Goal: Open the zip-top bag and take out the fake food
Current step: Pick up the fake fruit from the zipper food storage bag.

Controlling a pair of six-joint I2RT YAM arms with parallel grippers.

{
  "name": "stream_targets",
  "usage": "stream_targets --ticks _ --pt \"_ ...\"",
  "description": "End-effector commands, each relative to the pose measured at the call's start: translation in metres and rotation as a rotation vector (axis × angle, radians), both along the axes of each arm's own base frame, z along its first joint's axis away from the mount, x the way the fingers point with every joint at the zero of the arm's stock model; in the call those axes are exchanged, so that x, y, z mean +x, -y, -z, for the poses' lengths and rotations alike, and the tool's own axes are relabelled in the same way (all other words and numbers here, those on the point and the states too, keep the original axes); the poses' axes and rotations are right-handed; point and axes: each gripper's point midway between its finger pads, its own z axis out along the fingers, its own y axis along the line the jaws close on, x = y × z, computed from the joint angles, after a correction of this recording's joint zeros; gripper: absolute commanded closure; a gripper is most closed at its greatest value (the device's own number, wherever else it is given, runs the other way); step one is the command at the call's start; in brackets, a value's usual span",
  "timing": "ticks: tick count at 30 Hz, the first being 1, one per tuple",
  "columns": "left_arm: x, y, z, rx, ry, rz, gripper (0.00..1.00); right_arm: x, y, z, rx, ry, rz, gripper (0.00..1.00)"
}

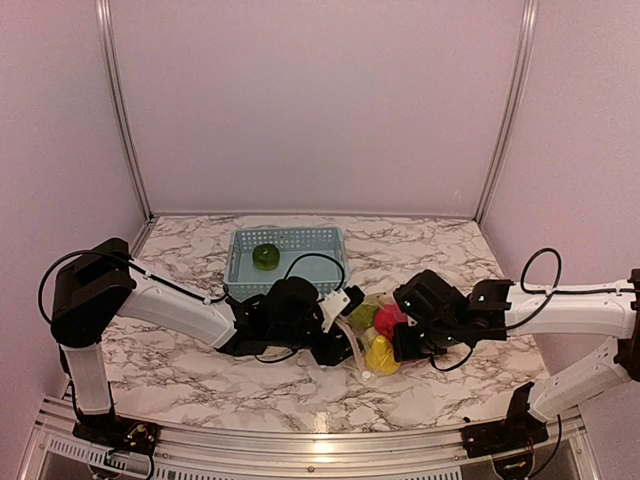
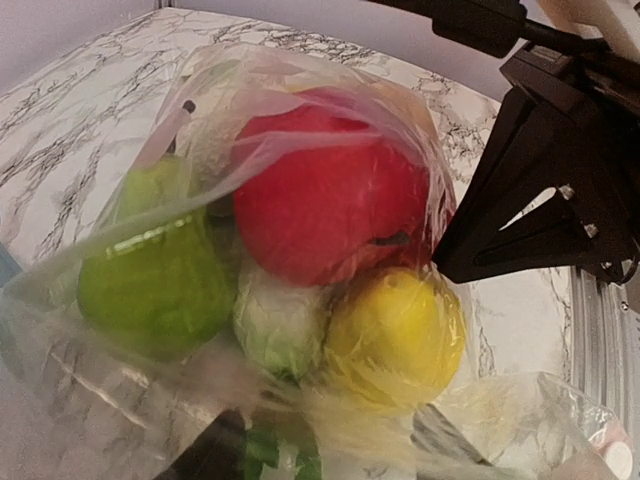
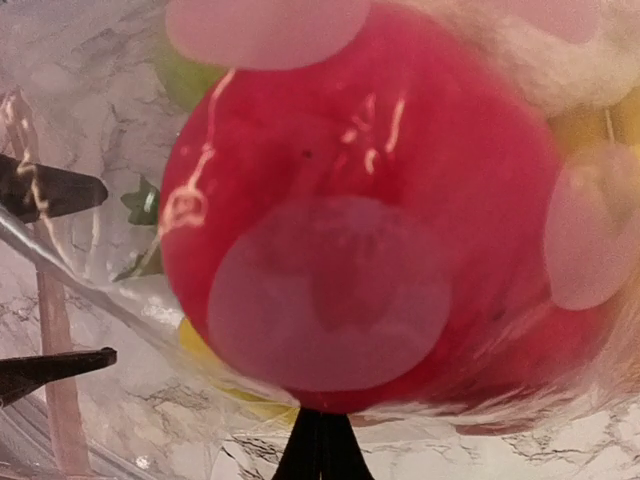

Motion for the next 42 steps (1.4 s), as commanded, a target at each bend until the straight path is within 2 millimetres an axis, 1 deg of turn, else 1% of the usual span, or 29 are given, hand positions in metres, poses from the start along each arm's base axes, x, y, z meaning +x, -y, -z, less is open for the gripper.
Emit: stream_targets --ticks 1,5,9,10,17,21,25,28,35,42 --pt "-0.008 0.002 0.010 0.023 0.000 0.034 0.41 0.005 0.002 0.012 -0.008 -0.003 0.043 1.00" --pt "-0.010 0.002 0.012 0.035 0.001 0.051 0.41 0.003 0.007 0.022 -0.048 -0.023 0.042 1.00" --pt "-0.013 0.004 0.015 0.050 -0.001 0.077 0.39 0.002 0.003 0.025 -0.048 -0.026 0.008 1.00" --pt "-0.013 0.004 0.018 0.058 -0.002 0.080 0.38 0.003 0.000 0.025 -0.046 -0.025 0.000 0.99" --pt "-0.012 0.008 0.022 0.071 -0.005 0.086 0.36 0.009 -0.012 0.029 -0.051 -0.017 -0.041 0.85" --pt "-0.011 0.011 0.021 0.071 -0.004 0.087 0.34 0.011 -0.018 0.029 -0.047 -0.012 -0.054 0.75" --pt "-0.008 0.013 0.022 0.080 -0.004 0.078 0.32 0.013 -0.023 0.027 -0.038 -0.004 -0.071 0.61" --pt "-0.005 0.014 0.025 0.097 -0.005 0.065 0.31 0.014 -0.025 0.026 -0.037 0.002 -0.079 0.54" --pt "0.001 0.013 0.034 0.123 -0.013 0.031 0.27 0.016 -0.027 0.027 -0.036 0.007 -0.085 0.45" --pt "0.003 0.015 0.040 0.135 -0.023 0.018 0.26 0.015 -0.027 0.029 -0.039 0.002 -0.081 0.40"
